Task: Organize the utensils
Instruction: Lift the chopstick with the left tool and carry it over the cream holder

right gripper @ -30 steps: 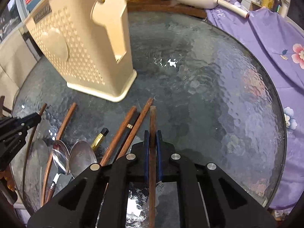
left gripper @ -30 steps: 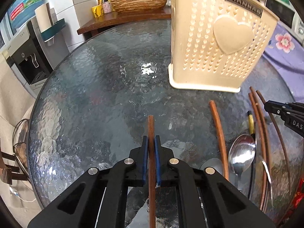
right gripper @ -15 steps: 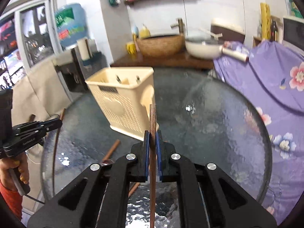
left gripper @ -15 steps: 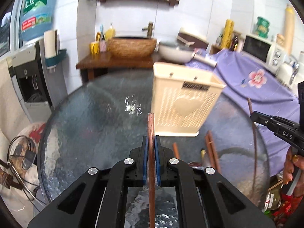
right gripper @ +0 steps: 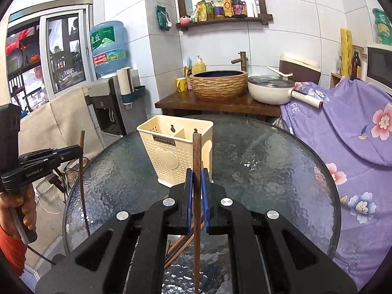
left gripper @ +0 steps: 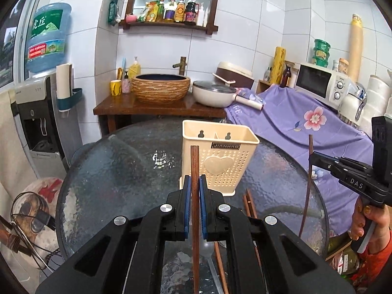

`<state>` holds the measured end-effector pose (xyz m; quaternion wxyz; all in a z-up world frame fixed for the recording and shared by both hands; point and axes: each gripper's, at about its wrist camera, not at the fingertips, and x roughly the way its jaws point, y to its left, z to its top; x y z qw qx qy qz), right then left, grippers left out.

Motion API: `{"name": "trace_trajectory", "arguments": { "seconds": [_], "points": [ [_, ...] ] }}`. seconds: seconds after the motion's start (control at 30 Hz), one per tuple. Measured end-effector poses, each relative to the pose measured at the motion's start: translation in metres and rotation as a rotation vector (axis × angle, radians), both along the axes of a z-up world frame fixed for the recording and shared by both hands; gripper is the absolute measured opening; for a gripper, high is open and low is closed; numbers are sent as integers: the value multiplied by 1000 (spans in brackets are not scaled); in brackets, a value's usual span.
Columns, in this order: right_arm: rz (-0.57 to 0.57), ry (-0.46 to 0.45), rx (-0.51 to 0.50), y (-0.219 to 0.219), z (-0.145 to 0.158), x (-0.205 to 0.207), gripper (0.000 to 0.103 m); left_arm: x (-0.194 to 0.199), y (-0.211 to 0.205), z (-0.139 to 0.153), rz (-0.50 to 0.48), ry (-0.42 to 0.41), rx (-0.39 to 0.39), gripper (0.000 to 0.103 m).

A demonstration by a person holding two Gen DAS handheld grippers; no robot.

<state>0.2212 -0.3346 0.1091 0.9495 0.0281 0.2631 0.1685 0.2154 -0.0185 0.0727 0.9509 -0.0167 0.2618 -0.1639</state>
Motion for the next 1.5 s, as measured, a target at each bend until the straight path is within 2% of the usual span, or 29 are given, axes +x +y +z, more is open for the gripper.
{"name": "trace_trajectory", "arguments": {
  "seconds": [0.43, 0.7, 0.83, 0.97, 1.07, 1.23, 1.37, 1.5],
  "points": [
    [13, -48, -8, 4, 24, 6, 8, 1, -4, 33, -8, -71, -5, 7],
    [27, -48, 45, 2, 49, 27, 8, 20, -14, 59, -39, -75, -33, 7],
    [42, -40, 88, 2, 75, 44, 8, 32, -17, 85, -50, -88, -58, 7],
    [41, -51, 120, 3, 111, 63, 8, 46, -23, 124, -50, -128, -66, 7],
    [24, -73, 148, 5, 143, 81, 8, 61, -26, 150, -25, -150, -69, 7],
    [-41, -137, 124, 12, 182, 106, 8, 93, -32, 182, 39, -190, -67, 7],
    [-81, -143, 112, 20, 180, 125, 8, 114, -36, 179, 71, -176, -90, 7],
    [-85, -102, 103, 29, 146, 139, 8, 128, -41, 147, 84, -130, -80, 7]
  ]
}}
